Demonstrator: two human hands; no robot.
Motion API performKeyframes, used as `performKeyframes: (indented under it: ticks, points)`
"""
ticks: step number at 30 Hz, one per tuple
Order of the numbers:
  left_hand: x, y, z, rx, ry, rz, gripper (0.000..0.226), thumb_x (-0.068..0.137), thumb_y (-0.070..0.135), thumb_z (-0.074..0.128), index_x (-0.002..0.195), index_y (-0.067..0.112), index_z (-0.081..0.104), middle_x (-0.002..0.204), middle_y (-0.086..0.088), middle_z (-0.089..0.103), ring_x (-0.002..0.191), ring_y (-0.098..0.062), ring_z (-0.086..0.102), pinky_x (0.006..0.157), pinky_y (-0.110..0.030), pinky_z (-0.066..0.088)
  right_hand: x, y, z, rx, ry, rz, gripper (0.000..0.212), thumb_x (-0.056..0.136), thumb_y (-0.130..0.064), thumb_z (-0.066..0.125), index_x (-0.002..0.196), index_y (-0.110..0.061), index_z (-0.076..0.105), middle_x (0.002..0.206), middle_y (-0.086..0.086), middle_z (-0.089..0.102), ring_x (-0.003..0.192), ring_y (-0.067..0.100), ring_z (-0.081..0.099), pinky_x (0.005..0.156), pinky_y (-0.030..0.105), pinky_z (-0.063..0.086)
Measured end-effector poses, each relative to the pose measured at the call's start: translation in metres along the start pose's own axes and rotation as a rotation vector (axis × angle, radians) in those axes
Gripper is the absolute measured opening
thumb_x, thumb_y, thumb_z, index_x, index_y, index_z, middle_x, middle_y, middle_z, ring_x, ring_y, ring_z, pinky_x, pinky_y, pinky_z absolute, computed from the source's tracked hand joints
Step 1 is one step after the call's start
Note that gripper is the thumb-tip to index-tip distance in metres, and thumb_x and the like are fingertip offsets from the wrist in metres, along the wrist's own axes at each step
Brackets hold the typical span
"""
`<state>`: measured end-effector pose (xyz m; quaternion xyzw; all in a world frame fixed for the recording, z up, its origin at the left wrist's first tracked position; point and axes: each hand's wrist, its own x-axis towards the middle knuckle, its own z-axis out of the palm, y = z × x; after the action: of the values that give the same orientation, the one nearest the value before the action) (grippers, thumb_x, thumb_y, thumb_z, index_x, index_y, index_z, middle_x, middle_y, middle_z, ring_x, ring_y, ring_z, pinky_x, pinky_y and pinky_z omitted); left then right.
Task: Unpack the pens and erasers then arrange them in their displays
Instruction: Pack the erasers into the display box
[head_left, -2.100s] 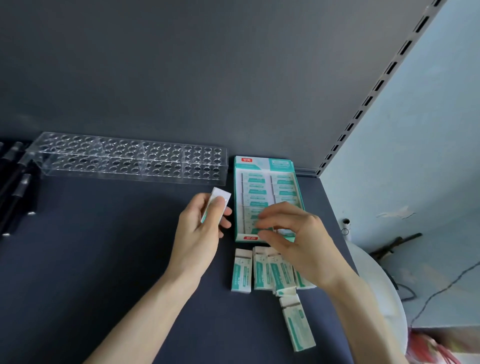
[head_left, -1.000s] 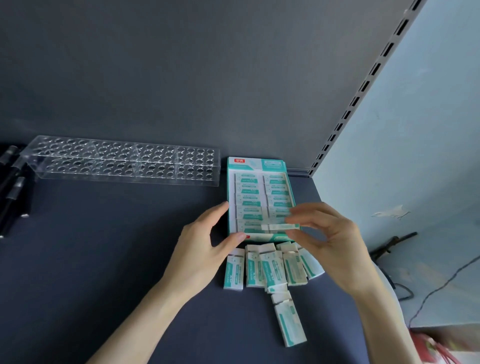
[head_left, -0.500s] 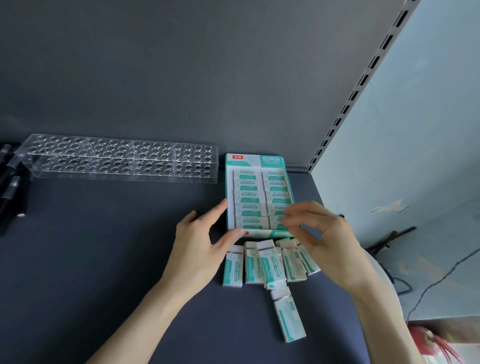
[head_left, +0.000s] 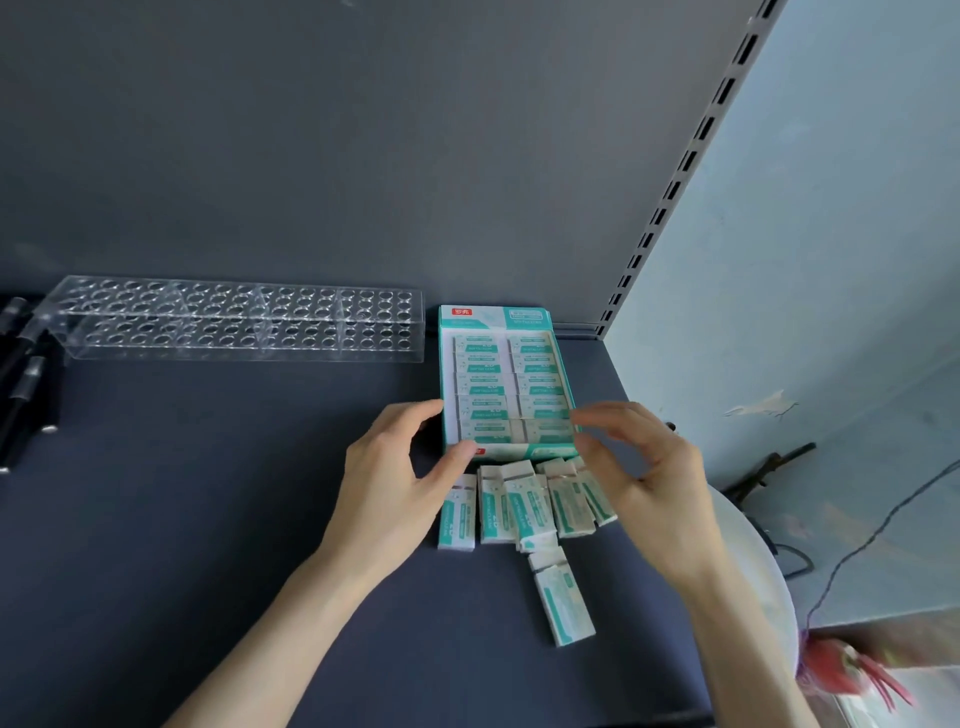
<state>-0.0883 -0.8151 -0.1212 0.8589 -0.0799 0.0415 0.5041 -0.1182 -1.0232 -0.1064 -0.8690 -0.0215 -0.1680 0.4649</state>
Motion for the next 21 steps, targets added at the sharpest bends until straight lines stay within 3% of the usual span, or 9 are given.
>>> performKeyframes:
  ticks: [4, 7, 9, 11, 15, 21]
  points:
    - [-0.030, 0.012, 0.009, 0.051, 0.144, 0.024, 0.029, 0.085, 0.044, 0.062, 0.104, 0.022, 0.064, 0.104, 0.013, 0.056, 0.101, -0.012, 0.054, 0.092, -0.044, 0.044, -0.019, 0.004, -0.004, 0.015, 0.067, 0.053, 0.032, 0.084, -0.009, 0.067, 0.088, -0.041, 0.064, 0.092, -0.016, 0.065, 0.089, 0.004, 0.062, 0.074, 0.010, 0.045]
    - [-0.050, 0.025, 0.027, 0.150, 0.193, 0.046, 0.040, 0.077, 0.058, 0.053, 0.093, 0.023, 0.064, 0.097, 0.011, 0.055, 0.093, -0.015, 0.054, 0.082, -0.037, 0.041, -0.033, 0.011, -0.006, -0.094, 0.095, 0.078, 0.028, 0.083, -0.020, 0.070, 0.088, -0.045, 0.058, 0.094, -0.016, 0.059, 0.088, 0.005, 0.058, 0.071, 0.008, 0.042]
    - [-0.055, 0.032, 0.042, 0.244, 0.215, 0.018, 0.053, 0.073, 0.067, 0.046, 0.095, 0.023, 0.064, 0.099, 0.010, 0.054, 0.095, -0.015, 0.051, 0.079, -0.031, 0.031, -0.039, 0.017, -0.008, -0.153, 0.039, 0.146, 0.013, 0.083, -0.030, 0.067, 0.095, -0.033, 0.065, 0.097, -0.014, 0.056, 0.095, 0.013, 0.054, 0.081, 0.018, 0.043]
    - [-0.057, 0.038, 0.054, 0.338, 0.238, -0.026, 0.058, 0.073, 0.070, 0.051, 0.100, 0.020, 0.065, 0.102, 0.005, 0.053, 0.097, -0.018, 0.048, 0.079, -0.030, 0.026, -0.043, 0.022, -0.009, -0.243, -0.009, 0.163, 0.021, 0.083, -0.032, 0.065, 0.100, -0.020, 0.069, 0.098, -0.009, 0.054, 0.098, 0.016, 0.048, 0.085, 0.023, 0.039]
    - [-0.060, 0.045, 0.067, 0.442, 0.303, -0.097, 0.047, 0.080, 0.052, 0.063, 0.112, 0.017, 0.065, 0.100, 0.000, 0.048, 0.097, -0.022, 0.046, 0.077, -0.029, 0.023, -0.042, 0.020, -0.011, -0.211, -0.002, 0.180, 0.016, 0.083, -0.025, 0.067, 0.094, -0.014, 0.070, 0.097, -0.003, 0.055, 0.099, 0.017, 0.046, 0.087, 0.028, 0.040]
    - [-0.057, 0.056, 0.067, 0.341, 0.312, -0.215, 0.030, 0.084, 0.034, 0.065, 0.110, 0.021, 0.063, 0.097, 0.003, 0.056, 0.095, -0.019, 0.051, 0.079, -0.030, 0.025, -0.042, 0.023, -0.014, -0.095, 0.043, 0.190, 0.009, 0.084, -0.015, 0.064, 0.093, -0.014, 0.064, 0.088, -0.003, 0.065, 0.085, 0.020, 0.054, 0.078, 0.038, 0.046]
